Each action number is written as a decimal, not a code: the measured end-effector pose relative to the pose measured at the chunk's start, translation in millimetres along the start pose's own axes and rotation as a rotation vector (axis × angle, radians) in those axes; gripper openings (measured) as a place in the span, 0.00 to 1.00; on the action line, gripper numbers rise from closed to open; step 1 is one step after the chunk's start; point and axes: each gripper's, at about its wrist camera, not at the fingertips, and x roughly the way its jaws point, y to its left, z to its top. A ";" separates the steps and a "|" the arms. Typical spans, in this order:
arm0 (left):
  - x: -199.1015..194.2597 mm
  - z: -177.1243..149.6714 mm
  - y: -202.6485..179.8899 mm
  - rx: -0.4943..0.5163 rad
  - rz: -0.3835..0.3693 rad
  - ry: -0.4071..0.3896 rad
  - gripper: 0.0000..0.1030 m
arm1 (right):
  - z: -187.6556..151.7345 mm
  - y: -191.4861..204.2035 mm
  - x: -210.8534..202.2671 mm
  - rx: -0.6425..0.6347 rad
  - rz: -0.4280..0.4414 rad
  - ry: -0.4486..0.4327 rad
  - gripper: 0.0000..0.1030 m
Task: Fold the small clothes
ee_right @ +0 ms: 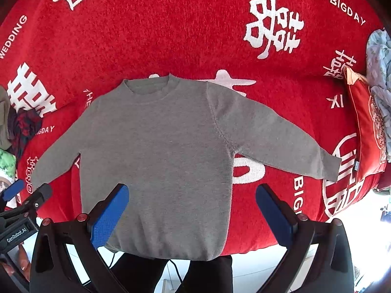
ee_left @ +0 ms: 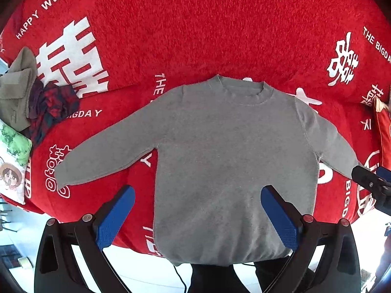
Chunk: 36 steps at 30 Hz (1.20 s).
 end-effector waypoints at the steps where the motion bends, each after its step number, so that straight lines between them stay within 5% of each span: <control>1: -0.1 -0.1 0.4 0.000 0.001 -0.001 1.00 | -0.3 0.3 0.1 -0.001 -0.001 0.000 1.00; 36: 5.6 0.8 12.6 -0.022 0.027 0.013 1.00 | 0.5 3.5 5.2 -0.012 -0.016 0.018 1.00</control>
